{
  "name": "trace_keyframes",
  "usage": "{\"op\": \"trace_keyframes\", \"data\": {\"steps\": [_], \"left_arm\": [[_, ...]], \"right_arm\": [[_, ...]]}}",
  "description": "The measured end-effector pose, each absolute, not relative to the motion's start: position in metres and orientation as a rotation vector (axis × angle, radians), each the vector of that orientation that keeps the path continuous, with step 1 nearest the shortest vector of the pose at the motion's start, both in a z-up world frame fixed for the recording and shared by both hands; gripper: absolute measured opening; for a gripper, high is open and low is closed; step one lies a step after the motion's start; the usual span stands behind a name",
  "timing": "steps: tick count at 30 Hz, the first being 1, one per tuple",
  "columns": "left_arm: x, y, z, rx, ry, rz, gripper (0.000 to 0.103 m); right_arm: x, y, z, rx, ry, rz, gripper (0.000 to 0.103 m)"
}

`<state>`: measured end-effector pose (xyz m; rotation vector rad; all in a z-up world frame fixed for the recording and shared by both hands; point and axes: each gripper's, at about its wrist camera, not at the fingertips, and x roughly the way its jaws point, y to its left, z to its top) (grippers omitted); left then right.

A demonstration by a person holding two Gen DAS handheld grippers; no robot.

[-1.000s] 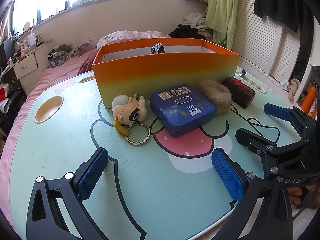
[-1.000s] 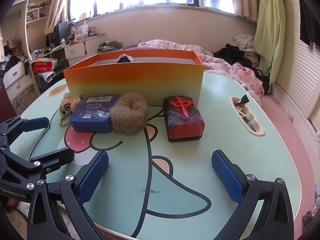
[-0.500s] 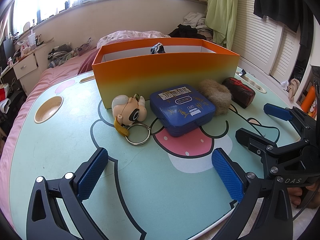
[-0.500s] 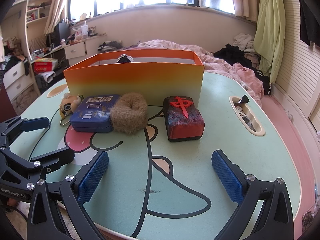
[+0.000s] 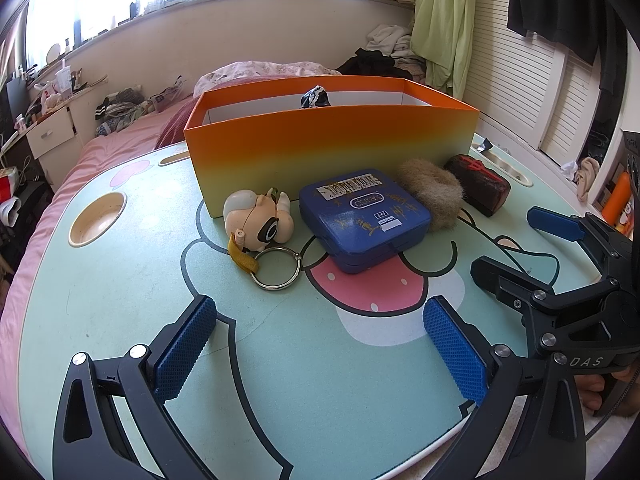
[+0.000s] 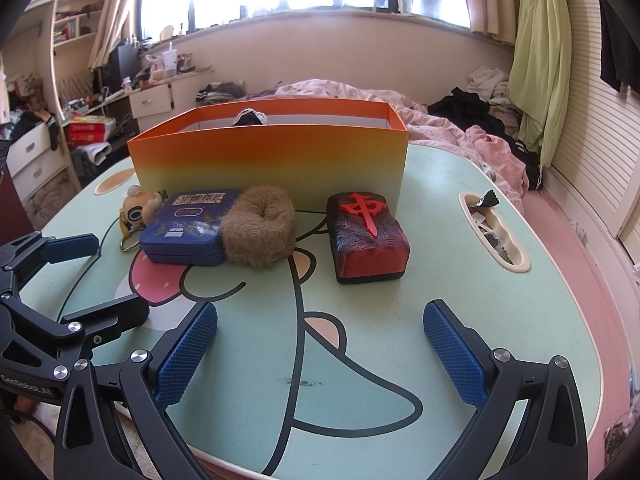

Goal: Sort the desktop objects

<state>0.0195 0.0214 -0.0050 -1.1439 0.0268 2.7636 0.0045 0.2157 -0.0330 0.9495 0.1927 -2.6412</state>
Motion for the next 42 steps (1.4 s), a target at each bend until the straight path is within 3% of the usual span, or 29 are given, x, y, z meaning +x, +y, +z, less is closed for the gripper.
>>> {"op": "trace_keyframes", "data": {"steps": [33, 37, 42], "left_arm": [[0.017, 0.019, -0.003, -1.157, 0.032, 2.753, 0.103], [0.018, 0.001, 0.007, -1.118, -0.083, 2.772, 0.102], [0.009, -0.014, 0.021, -1.094, -0.118, 2.805, 0.082]], "right_arm": [[0.007, 0.216, -0.034, 0.943, 0.191, -2.638, 0.103], [0.007, 0.213, -0.033, 0.942, 0.191, -2.637, 0.103], [0.008, 0.214, -0.033, 0.942, 0.19, -2.637, 0.103]]}}
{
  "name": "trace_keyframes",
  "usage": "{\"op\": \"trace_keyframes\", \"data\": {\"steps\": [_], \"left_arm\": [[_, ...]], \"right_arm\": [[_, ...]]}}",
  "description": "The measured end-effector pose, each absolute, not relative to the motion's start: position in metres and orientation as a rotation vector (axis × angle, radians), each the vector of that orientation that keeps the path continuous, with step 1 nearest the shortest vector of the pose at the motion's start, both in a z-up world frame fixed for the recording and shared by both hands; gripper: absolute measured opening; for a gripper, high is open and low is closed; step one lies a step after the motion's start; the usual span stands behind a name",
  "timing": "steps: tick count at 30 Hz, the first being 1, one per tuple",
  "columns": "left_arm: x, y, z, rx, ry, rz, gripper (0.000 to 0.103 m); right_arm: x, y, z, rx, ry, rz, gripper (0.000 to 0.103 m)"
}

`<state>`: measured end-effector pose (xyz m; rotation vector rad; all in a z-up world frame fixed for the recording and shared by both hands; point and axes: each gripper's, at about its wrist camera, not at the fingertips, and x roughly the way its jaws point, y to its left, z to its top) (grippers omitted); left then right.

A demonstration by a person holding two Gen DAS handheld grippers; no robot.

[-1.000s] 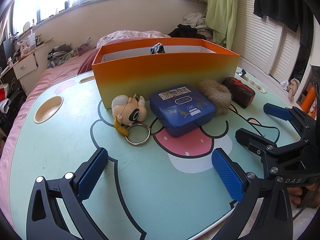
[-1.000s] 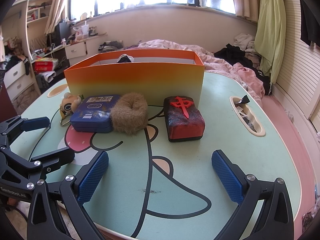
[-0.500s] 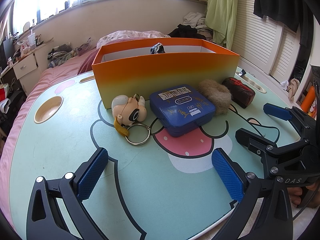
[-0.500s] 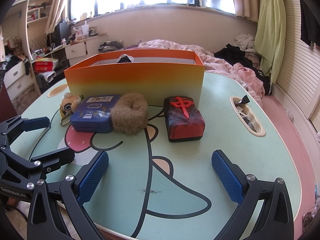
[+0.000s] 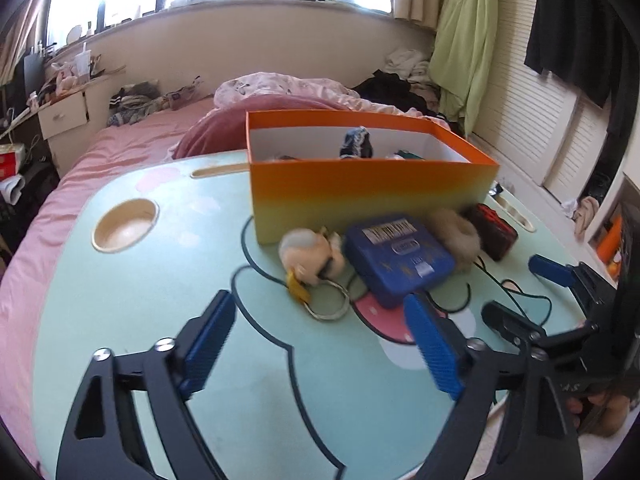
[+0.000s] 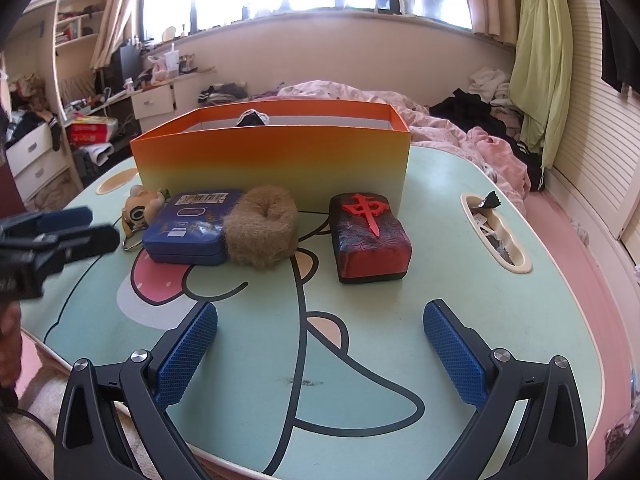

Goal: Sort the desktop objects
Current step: 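Grasp the doll keychain with the left gripper while the right gripper grasps the red tile box, then lift both held items over the orange box and release them inside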

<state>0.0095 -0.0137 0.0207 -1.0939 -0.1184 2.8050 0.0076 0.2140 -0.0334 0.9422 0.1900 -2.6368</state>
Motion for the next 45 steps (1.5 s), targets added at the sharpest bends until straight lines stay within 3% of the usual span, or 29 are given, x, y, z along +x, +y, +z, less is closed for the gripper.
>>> {"op": "trace_keyframes", "data": {"steps": [5, 8, 10, 11, 12, 17, 20, 23, 25, 26, 28, 34, 38, 45], "left_arm": [[-0.011, -0.016, 0.026, -1.103, -0.189, 2.798, 0.079], [-0.03, -0.01, 0.018, -1.213, -0.152, 2.756, 0.061], [-0.034, -0.012, 0.017, -1.209, -0.193, 2.745, 0.056], [-0.037, -0.015, 0.017, -1.224, -0.201, 2.744, 0.044], [-0.038, -0.016, 0.016, -1.232, -0.199, 2.74, 0.041], [-0.034, -0.023, 0.015, -1.201, -0.193, 2.736, 0.041], [-0.03, -0.029, 0.015, -1.201, -0.206, 2.73, 0.04], [-0.032, -0.031, 0.015, -1.205, -0.213, 2.746, 0.041], [-0.038, -0.03, 0.009, -1.268, -0.207, 2.754, 0.048], [-0.038, -0.028, 0.008, -1.259, -0.178, 2.765, 0.048], [-0.037, -0.022, 0.008, -1.255, -0.125, 2.745, 0.042], [-0.028, -0.027, 0.016, -1.174, -0.182, 2.731, 0.041], [-0.022, -0.025, 0.045, -1.063, -0.227, 2.713, 0.04], [-0.064, -0.016, 0.088, -0.925, -0.314, 2.751, 0.04]], "right_arm": [[0.008, 0.214, -0.034, 0.941, 0.189, -2.637, 0.103], [0.008, 0.212, -0.032, 0.941, 0.187, -2.63, 0.103], [0.007, 0.217, -0.029, 0.932, 0.171, -2.62, 0.103], [0.007, 0.221, -0.026, 0.913, 0.151, -2.625, 0.103], [0.009, 0.228, -0.02, 0.87, 0.134, -2.65, 0.103], [-0.01, 0.254, 0.0, 0.86, 0.037, -2.697, 0.103], [-0.025, 0.249, 0.003, 0.908, 0.07, -2.672, 0.101], [-0.042, 0.238, -0.001, 0.984, 0.117, -2.638, 0.08], [-0.056, 0.231, -0.007, 1.091, 0.131, -2.596, 0.057], [-0.059, 0.228, -0.012, 1.13, 0.14, -2.572, 0.056], [-0.055, 0.223, -0.013, 1.107, 0.212, -2.59, 0.038], [-0.042, 0.238, -0.007, 0.992, 0.08, -2.605, 0.038], [-0.034, 0.236, 0.03, 0.833, 0.043, -2.624, 0.038], [-0.087, 0.201, 0.074, 0.741, -0.025, -2.655, 0.038]]}}
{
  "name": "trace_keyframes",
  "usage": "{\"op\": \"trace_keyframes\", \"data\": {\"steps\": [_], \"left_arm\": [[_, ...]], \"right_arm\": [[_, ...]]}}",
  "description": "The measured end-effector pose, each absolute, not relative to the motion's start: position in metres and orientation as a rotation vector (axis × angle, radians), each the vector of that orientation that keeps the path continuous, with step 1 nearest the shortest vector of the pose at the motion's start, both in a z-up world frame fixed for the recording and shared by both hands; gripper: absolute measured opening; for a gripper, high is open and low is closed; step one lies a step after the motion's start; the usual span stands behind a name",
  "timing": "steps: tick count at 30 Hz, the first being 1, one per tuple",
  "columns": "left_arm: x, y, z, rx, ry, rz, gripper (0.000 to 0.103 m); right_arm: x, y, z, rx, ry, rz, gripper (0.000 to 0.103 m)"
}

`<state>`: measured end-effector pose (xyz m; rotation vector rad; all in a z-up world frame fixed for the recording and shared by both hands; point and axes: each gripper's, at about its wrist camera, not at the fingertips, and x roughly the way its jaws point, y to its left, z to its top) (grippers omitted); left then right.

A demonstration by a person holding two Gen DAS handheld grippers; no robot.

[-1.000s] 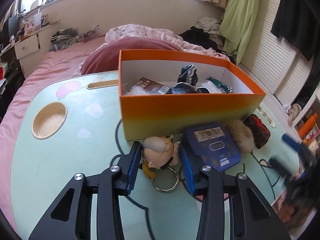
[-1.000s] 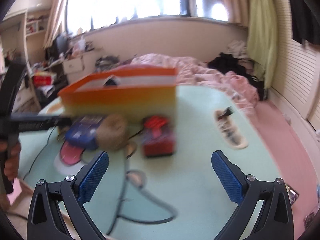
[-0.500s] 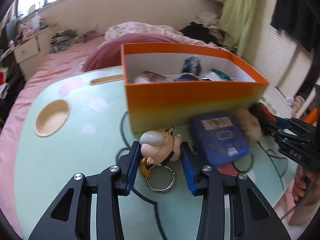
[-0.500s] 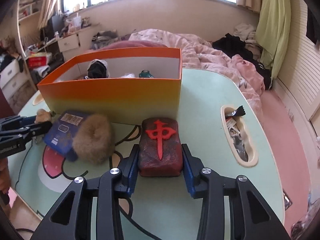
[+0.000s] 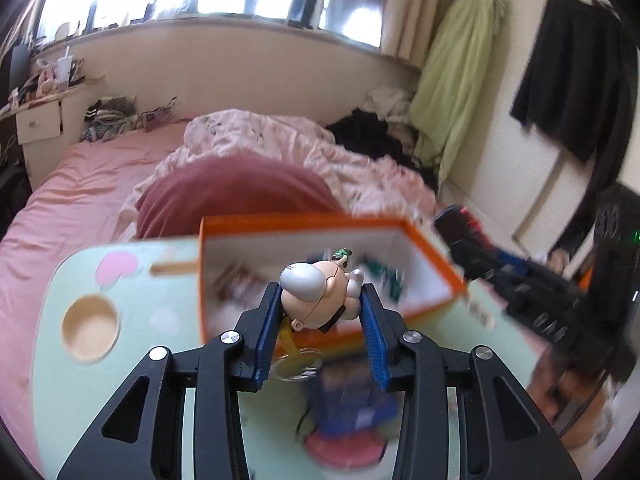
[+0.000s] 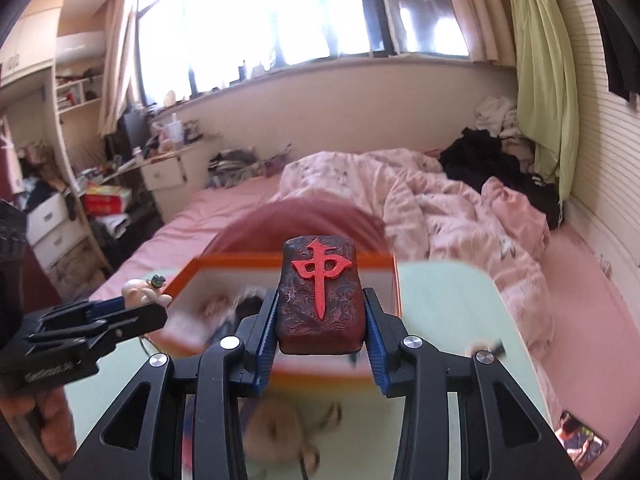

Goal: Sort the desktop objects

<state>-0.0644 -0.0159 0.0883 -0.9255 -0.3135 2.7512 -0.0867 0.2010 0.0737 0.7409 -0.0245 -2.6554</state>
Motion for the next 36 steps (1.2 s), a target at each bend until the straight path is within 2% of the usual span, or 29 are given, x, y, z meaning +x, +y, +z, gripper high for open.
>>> {"op": "trace_keyframes", "data": {"steps": [3, 4, 6, 7, 9, 11, 15, 19, 24, 27, 28, 29, 31, 32, 36], "left_arm": [[-0.089, -0.016, 0.081, -0.935, -0.37, 2.809, 0.041], [-0.097, -0.016, 0.074, -0.975, -0.383, 2.807, 0.042], [-0.108, -0.019, 0.054, -1.088, -0.453, 2.759, 0.056], [-0.107, -0.02, 0.05, -1.076, -0.455, 2.761, 0.057], [-0.094, -0.016, 0.056, -0.982, -0.339, 2.865, 0.077], [-0.078, -0.015, 0.068, -0.885, -0.31, 2.91, 0.08], [-0.046, -0.023, 0.09, -0.788, -0.362, 2.873, 0.083], [-0.017, -0.017, 0.082, -0.933, -0.298, 2.792, 0.083], [0.008, 0.0, 0.035, -1.115, -0.205, 2.727, 0.083], [0.008, 0.002, 0.009, -1.226, -0.168, 2.707, 0.084], [0.011, 0.004, 0.007, -1.202, -0.107, 2.745, 0.084], [0.012, 0.007, 0.006, -1.212, -0.05, 2.768, 0.086], [0.013, 0.011, 0.003, -1.21, 0.007, 2.791, 0.095], [0.013, 0.012, 0.002, -1.205, 0.002, 2.784, 0.103], [0.014, 0.015, 0.0, -1.203, 0.015, 2.774, 0.103]], "right_arm": [[-0.115, 0.189, 0.06, 0.812, -0.01, -2.674, 0.042], [-0.124, 0.187, 0.052, 0.862, 0.0, -2.668, 0.057], [-0.132, 0.184, 0.037, 0.95, 0.03, -2.66, 0.073], [-0.128, 0.183, 0.036, 0.923, 0.062, -2.67, 0.075], [-0.118, 0.183, 0.035, 0.881, 0.123, -2.69, 0.08], [-0.105, 0.186, 0.042, 0.813, 0.146, -2.727, 0.085], [-0.07, 0.201, 0.055, 0.709, 0.089, -2.749, 0.1], [-0.043, 0.215, 0.038, 0.819, 0.067, -2.695, 0.101], [-0.021, 0.23, 0.001, 1.021, 0.02, -2.614, 0.101], [-0.01, 0.226, -0.016, 1.061, 0.094, -2.617, 0.101], [-0.006, 0.22, -0.023, 1.055, 0.16, -2.635, 0.103], [-0.003, 0.217, -0.027, 1.034, 0.211, -2.658, 0.103], [0.001, 0.217, -0.03, 0.992, 0.189, -2.663, 0.103], [0.001, 0.217, -0.03, 0.991, 0.189, -2.665, 0.103], [0.001, 0.218, -0.03, 0.967, 0.184, -2.664, 0.103]]}}
